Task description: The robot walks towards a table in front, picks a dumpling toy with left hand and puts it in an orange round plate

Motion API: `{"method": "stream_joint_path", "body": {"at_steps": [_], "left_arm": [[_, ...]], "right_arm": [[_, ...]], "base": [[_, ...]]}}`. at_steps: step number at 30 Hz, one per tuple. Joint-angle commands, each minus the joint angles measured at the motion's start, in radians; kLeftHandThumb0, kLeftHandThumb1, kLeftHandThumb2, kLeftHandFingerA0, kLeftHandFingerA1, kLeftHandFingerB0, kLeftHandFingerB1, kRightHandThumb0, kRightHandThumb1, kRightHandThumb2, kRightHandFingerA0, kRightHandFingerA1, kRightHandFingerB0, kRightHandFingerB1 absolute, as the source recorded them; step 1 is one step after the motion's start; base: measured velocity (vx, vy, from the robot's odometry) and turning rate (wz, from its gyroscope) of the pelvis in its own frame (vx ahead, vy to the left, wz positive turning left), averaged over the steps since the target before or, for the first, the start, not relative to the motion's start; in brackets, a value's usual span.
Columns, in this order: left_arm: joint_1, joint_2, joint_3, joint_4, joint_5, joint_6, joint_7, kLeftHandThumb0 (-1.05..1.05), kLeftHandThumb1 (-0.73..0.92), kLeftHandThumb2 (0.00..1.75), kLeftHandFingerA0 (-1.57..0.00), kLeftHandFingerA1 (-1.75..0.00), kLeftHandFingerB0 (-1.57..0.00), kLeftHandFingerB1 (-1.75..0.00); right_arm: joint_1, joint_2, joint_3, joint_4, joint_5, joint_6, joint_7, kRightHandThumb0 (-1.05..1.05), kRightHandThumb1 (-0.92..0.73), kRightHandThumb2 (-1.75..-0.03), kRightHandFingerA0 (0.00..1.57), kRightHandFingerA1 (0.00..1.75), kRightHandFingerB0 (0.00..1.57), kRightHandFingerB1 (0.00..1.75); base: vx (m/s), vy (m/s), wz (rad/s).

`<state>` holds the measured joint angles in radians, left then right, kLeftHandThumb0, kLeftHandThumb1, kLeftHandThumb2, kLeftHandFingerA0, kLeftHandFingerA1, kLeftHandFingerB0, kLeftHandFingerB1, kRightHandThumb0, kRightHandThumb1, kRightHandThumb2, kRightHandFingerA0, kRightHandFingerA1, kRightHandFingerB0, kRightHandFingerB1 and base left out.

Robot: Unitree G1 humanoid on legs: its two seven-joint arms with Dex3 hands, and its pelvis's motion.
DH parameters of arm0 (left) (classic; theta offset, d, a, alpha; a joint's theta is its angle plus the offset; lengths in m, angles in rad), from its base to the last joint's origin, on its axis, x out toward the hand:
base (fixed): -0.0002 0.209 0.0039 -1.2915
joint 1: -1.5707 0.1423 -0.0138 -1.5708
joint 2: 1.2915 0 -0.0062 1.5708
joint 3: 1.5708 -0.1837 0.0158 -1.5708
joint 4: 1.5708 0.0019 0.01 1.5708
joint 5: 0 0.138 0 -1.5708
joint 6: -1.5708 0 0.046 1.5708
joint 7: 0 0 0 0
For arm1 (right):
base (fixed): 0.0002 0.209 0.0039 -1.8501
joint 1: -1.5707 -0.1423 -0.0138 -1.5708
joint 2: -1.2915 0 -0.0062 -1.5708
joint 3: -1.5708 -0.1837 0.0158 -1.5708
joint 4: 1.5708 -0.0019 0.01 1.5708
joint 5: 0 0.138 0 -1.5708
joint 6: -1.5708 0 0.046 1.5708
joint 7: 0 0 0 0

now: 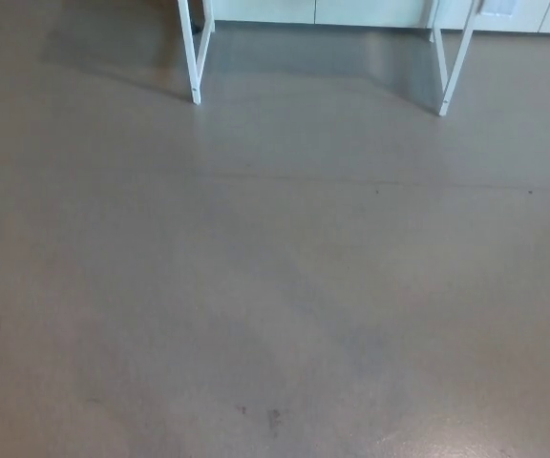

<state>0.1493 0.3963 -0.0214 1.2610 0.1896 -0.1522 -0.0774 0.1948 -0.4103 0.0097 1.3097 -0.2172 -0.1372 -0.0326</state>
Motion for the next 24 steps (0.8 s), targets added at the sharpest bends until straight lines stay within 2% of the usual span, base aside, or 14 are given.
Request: {"method": "stream_joint_path", "body": {"at_steps": [1, 12, 15, 16, 23, 24], "left_arm": [[0.001, 0.015, 0.001, 0.014, -0.001, -0.041, -0.007, -0.35, 0.66, 0.6, -0.73, -0.75, -0.31, -0.32], [-0.003, 0.012, -0.002, 0.021, 0.004, -0.053, 0.005, -0.36, 0.66, 0.6, -0.7, -0.75, -0.3, -0.32], [-0.001, 0.013, -0.01, 0.018, 0.012, -0.057, 0.006, -0.36, 0.67, 0.6, -0.74, -0.77, -0.3, -0.32], [-0.001, 0.013, -0.01, 0.019, 0.011, -0.056, 0.007, -0.36, 0.66, 0.6, -0.72, -0.7, -0.31, -0.32], [-0.005, 0.011, -0.008, 0.027, 0.006, -0.054, 0.009, -0.36, 0.66, 0.6, -0.73, -0.72, -0.31, -0.32], [-0.005, 0.012, -0.006, 0.025, 0.003, -0.055, 0.01, -0.37, 0.66, 0.6, -0.71, -0.74, -0.31, -0.32]], "right_arm": [[0.004, -0.012, -0.021, 0.006, 0.02, -0.026, 0.003, -0.35, -0.67, -0.6, 0.8, 0.5, 0.44, 0.35], [-0.016, -0.014, -0.014, 0.021, 0.005, -0.026, 0.004, -0.36, -0.67, -0.6, 0.84, 0.47, 0.44, 0.35], [-0.021, -0.014, -0.013, 0.023, 0.005, -0.023, 0.003, -0.36, -0.67, -0.6, 0.82, 0.48, 0.44, 0.35], [-0.022, -0.014, -0.015, 0.024, 0.007, -0.023, 0.006, -0.37, -0.67, -0.61, 0.84, 0.48, 0.43, 0.35], [-0.027, -0.014, -0.016, 0.024, 0.008, -0.023, 0.008, -0.38, -0.67, -0.61, 0.84, 0.48, 0.43, 0.35], [-0.026, -0.015, -0.009, 0.016, 0.004, -0.021, 0.01, -0.37, -0.69, -0.61, 0.78, 0.46, 0.42, 0.34]], "base": [[0.0, 0.0, 0.0], [0.03, 0.031, 0.06], [0.1, 0.256, -0.19], [0.2, 0.395, -0.25], [0.22, 0.319, -0.08], [0.22, 0.118, 0.05]]}}
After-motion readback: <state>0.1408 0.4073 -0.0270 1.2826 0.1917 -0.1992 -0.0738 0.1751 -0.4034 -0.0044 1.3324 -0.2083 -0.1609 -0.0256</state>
